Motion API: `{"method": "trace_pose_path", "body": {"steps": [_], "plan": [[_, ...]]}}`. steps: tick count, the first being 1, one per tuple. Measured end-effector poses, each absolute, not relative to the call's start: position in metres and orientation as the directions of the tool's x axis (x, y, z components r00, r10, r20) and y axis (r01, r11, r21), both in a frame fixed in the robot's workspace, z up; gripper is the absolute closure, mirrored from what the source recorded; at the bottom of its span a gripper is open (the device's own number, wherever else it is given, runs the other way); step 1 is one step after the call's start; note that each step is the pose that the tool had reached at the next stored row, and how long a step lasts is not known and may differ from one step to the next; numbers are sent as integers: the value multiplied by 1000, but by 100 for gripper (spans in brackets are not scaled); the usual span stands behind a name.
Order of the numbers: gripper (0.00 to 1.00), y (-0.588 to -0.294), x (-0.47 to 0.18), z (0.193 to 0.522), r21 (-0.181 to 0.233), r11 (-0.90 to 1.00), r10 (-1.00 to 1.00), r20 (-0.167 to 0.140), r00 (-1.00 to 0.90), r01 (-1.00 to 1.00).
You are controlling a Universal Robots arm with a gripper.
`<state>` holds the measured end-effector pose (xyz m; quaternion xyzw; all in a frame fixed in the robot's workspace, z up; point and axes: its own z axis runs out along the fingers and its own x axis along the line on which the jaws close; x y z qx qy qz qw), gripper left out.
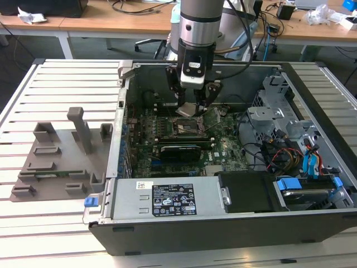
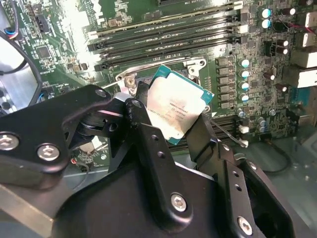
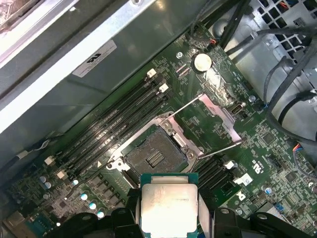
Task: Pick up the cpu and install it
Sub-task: 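Place the cpu into insertion slot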
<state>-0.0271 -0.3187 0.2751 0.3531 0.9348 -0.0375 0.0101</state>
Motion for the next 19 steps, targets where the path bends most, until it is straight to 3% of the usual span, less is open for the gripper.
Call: {"method": "trace_pose_path", "body": {"steps": [19], "plan": [[45, -319, -27, 275, -67, 635, 768, -49, -638, 770]]}}
